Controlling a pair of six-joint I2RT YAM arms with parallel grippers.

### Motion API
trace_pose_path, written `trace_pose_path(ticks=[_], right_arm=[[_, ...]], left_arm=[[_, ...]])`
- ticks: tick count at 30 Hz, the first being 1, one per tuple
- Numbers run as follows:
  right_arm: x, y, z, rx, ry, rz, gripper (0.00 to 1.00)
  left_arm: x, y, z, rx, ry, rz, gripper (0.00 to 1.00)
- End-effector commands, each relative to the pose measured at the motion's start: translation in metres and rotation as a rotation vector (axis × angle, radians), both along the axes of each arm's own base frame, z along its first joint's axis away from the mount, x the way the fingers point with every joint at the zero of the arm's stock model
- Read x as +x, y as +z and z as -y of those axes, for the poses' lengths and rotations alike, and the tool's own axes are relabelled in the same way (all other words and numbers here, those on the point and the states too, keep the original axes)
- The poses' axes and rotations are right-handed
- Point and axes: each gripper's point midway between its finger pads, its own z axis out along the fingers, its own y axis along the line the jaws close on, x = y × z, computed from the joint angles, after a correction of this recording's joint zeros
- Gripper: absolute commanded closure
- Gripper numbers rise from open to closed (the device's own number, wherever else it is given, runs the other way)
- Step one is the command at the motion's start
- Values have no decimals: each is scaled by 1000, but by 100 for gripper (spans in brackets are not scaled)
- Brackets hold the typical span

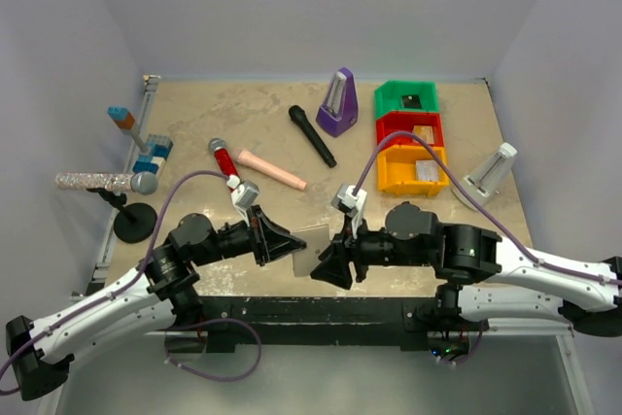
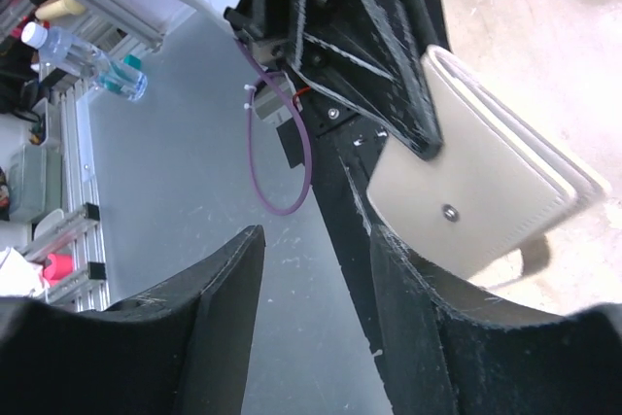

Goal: Take the credit cards out of the card holder
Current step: Open the card holder at the center of the board.

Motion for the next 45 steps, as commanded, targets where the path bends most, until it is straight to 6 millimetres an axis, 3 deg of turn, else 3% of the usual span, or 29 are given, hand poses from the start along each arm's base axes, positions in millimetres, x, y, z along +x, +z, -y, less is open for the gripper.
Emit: trace_pose_path(ticks=[1,9,18,26,33,45], right_arm=[[3,12,9,71,-30,17,50],[6,5,24,96,-60,6,55],[8,15,32,154,-70,3,56],[4,29,31,204,-50,0,55],[1,43,30,270,-33,-11,44],[1,49,24,318,-13,-63,44]], left_arm=[[-14,42,-4,-142,-79,133,100],[-30,61,-9,-273,-201,155,100],[-54,80,-11,-369,-347,192,100],[-64,84,-14,-408,-401,202,100],[-68,84,-15,-421,-423,202,100],[-71,85,-17,-447,-440,198,100]])
